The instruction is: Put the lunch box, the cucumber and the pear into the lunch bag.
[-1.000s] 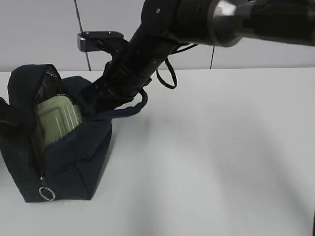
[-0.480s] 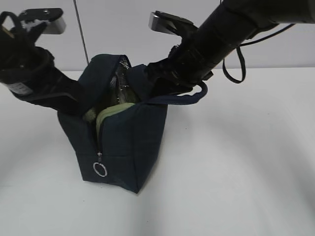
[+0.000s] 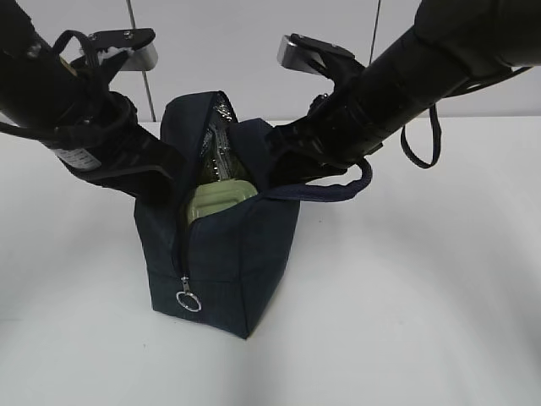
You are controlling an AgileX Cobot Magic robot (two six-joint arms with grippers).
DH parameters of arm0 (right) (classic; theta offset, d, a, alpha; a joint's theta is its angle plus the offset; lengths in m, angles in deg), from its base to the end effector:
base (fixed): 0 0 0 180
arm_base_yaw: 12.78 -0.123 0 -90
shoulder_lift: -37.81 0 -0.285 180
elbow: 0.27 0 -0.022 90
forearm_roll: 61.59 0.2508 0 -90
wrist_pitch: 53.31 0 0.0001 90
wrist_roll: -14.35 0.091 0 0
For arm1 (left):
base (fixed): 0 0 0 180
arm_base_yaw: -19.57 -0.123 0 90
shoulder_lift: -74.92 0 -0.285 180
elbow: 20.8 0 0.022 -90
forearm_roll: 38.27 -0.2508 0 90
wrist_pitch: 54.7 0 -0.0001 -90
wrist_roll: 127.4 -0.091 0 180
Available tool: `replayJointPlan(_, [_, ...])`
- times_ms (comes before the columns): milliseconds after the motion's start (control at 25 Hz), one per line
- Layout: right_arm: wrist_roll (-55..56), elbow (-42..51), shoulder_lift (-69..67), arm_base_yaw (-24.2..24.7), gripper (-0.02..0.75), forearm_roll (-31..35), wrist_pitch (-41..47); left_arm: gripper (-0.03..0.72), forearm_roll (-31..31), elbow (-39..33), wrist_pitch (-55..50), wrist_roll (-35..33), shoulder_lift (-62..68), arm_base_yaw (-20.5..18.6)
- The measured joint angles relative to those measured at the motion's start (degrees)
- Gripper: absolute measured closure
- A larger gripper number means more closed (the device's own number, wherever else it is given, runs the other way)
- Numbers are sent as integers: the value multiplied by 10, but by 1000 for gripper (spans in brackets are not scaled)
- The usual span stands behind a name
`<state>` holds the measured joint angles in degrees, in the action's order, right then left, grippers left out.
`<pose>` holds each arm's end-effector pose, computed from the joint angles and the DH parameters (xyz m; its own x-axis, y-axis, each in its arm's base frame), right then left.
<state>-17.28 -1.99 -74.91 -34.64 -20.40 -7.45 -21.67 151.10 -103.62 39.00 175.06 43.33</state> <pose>0.3492 0.1865 0.2479 -0.7912 -0.3219 -0.5200 -0.5591 0.7252 0.4018 0.2954 -0.1515 0.2648 -0.8142 0.4053 -0.4158 0.5100 0.8414 -0.1786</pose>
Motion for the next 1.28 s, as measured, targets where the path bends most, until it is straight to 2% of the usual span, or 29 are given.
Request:
replayJointPlan(40, [-8,-5,0,0,621,6,5,659,1,0,0,0,0,0])
replayJointPlan(160, [-28,-23,0,0,404,22,27,550,1,0,-1,0,1,0])
replayJointPlan(280, [-43,-36,0,0,300,24,50,440,2,0,-1,0,-1,0])
replayJointPlan(480, [-51,-47,3,0,274,32,70,393,2,-1,7,0,-31,0])
replayJointPlan(1000, [-55,-51,47,0,269,85,98,390,3,-1,14,0,-79,0])
replayJointPlan(1280, [-120,-51,47,0,269,216,122,390,6,-1,14,0,-79,0])
